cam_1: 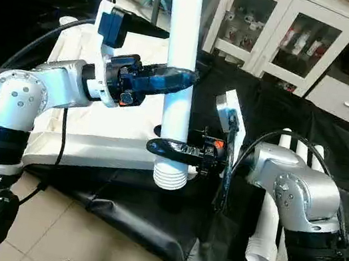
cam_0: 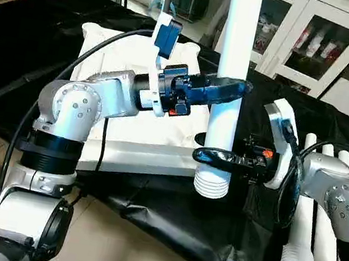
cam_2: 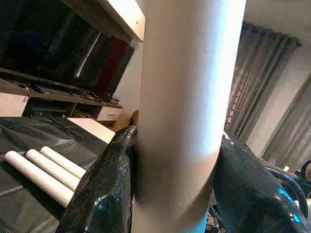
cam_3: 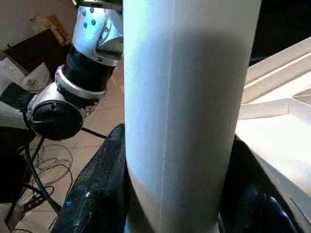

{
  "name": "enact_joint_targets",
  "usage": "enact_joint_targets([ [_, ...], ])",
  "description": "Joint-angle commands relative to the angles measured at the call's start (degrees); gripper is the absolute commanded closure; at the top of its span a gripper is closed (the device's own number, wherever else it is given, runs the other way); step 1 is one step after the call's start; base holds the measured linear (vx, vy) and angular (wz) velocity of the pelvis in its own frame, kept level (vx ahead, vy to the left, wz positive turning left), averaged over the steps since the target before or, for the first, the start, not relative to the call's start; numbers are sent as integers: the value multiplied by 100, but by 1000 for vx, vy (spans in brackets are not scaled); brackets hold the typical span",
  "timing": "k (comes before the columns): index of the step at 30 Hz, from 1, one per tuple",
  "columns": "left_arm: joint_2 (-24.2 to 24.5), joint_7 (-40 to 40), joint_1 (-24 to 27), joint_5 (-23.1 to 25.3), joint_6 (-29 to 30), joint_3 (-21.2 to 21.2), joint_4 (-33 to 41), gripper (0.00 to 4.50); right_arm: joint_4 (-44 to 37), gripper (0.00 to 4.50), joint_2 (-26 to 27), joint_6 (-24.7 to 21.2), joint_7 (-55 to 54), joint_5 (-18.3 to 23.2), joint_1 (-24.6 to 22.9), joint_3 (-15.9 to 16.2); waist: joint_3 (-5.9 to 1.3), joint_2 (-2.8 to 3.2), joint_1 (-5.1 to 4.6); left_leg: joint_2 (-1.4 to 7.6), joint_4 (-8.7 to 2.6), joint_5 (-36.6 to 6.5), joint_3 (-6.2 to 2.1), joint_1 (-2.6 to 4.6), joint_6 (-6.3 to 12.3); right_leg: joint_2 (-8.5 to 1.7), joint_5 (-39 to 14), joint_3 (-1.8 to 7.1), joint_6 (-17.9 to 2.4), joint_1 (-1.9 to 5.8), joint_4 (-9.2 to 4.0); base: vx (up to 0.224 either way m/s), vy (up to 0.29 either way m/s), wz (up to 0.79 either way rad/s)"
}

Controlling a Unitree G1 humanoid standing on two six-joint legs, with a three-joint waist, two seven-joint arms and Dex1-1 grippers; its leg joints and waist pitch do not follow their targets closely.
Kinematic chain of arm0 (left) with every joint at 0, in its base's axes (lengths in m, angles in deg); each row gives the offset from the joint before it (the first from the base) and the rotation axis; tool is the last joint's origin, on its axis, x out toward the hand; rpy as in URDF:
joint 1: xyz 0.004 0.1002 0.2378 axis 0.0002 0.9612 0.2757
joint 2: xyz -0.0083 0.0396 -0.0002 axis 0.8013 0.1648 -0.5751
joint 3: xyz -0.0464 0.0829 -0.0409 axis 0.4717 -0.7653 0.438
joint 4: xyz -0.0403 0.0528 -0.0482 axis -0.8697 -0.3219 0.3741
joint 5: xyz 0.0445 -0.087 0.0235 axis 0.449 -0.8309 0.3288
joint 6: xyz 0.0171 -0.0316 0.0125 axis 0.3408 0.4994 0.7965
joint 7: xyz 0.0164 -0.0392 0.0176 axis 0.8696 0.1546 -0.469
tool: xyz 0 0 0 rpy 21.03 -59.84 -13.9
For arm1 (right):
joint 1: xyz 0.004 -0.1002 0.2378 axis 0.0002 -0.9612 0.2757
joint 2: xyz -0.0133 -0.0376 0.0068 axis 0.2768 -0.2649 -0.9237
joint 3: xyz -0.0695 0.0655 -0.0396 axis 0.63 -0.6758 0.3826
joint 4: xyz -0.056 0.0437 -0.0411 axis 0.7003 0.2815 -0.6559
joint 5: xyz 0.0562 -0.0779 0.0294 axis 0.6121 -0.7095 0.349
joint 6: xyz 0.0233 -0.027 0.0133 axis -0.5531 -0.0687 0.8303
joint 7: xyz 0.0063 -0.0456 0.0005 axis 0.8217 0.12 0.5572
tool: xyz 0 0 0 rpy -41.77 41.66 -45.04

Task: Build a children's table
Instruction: Pick table leg

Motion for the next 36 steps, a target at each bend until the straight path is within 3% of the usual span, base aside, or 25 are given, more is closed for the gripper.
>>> enact_joint_targets([
  [1, -43, -76, -42, 84, -74, -25, -25, 249, -115, 264, -78, -15, 45, 65, -3, -53, -422, 47, 8, 291, -422, -570, -87, 52, -73, -368, -595, 277, -1272, 356, -362, 0, 0, 0],
  [18, -183, -692, -86, 235, -354, 226, -90, 265, -124, 264, -42, 107, -31, -70, -28, -14, -429, 22, 6, 289, -409, -488, -84, 49, -25, -360, -503, 274, -1283, 359, -354, 0, 0, 0],
  [24, -173, -902, -71, 481, -555, 151, -65, 265, 110, 264, 127, 595, -442, -567, 80, 37, -426, 37, -9, 290, -414, -519, -88, 44, -56, -368, -618, 272, -1244, 344, -367, 0, 0, 0],
  [25, -170, -968, -83, 564, -622, 135, -78, 265, 164, 208, 174, 669, -540, -637, 109, 29, -426, 34, -15, 290, -417, -532, -88, 44, -64, -369, -639, 270, -1232, 346, -370, 0, 0, 0],
  [32, -56, -1439, -179, 1426, -1243, -229, -122, 266, 492, 153, 687, 994, -1601, -1075, 414, -91, -433, 40, -31, 288, -425, -443, -96, 53, -129, -353, -537, 278, -1066, 347, -353, 0, 0, 0],
  [36, -87, -1474, -171, 1493, -1343, -260, -139, 266, 572, 140, 851, 960, -1905, -1182, 472, -76, -443, 43, -37, 288, -424, -368, -83, 76, -163, -345, -334, 276, -1129, 326, -326, 0, 0, 0],
])
